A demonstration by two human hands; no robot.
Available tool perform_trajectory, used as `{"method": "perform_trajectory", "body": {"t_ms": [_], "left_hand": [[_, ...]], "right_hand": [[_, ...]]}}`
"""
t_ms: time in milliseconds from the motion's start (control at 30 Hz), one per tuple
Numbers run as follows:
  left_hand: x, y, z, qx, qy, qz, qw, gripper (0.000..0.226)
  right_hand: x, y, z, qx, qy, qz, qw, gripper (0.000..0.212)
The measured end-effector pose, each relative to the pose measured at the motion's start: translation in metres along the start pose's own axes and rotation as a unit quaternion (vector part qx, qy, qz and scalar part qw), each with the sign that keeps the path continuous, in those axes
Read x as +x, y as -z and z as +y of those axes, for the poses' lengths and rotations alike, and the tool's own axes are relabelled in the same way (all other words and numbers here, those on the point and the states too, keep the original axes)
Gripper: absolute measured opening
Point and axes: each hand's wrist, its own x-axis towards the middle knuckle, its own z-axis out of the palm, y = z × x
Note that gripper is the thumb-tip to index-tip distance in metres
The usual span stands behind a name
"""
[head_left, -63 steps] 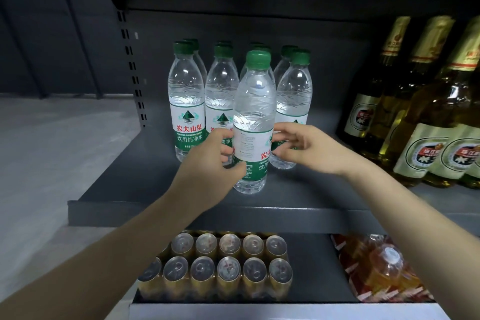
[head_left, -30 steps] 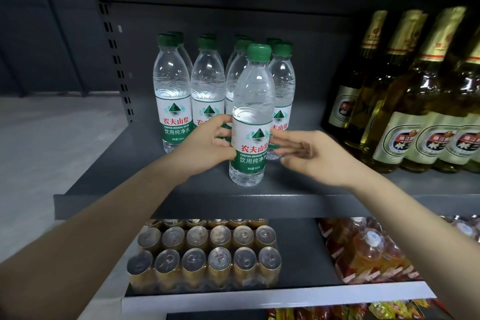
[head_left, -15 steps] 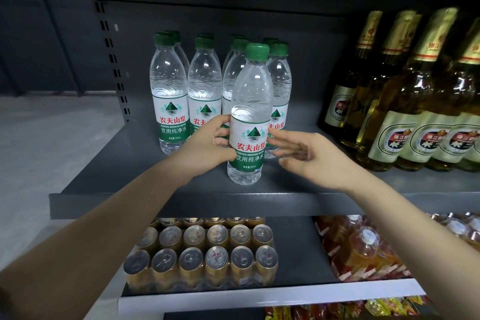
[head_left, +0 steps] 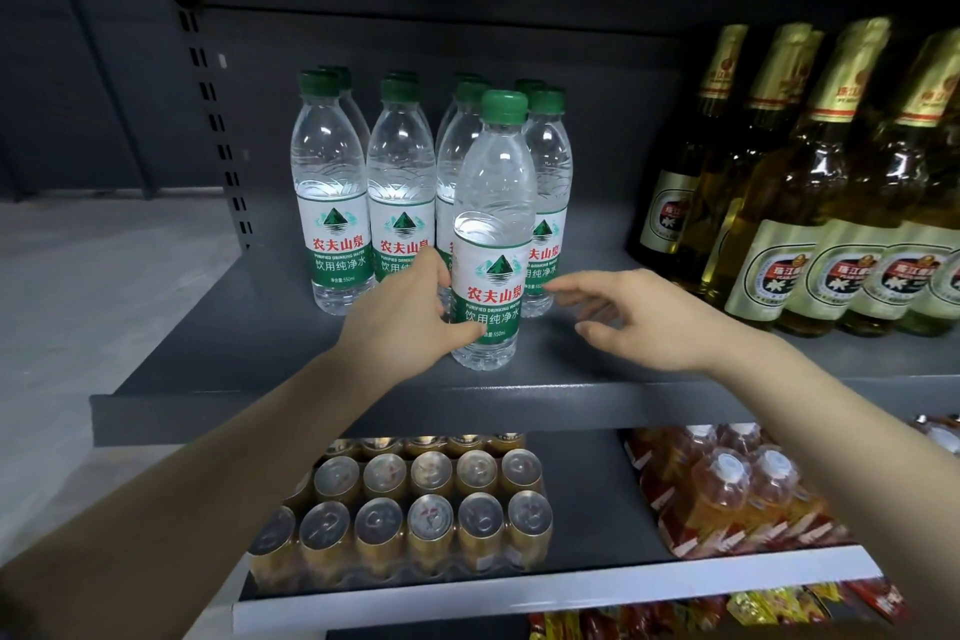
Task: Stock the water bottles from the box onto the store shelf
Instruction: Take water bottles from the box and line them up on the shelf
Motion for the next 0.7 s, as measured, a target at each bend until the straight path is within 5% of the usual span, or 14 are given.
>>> {"method": "perform_trajectory", "body": {"t_ms": [200, 700], "left_hand": [[0.0, -0.008, -0.001, 0.05, -0.011, 0.034, 0.998, 0.05], [0.001, -0.024, -0.002, -0.027, 0.005, 0.014, 1.0, 0.054]], "right_hand": [[0.002, 0.003, 0.0, -0.061, -0.001, -0.021, 0.998, 0.042], [-0.005, 0.007, 0.012, -0.107, -0.014, -0.02, 0.994, 0.035]]}}
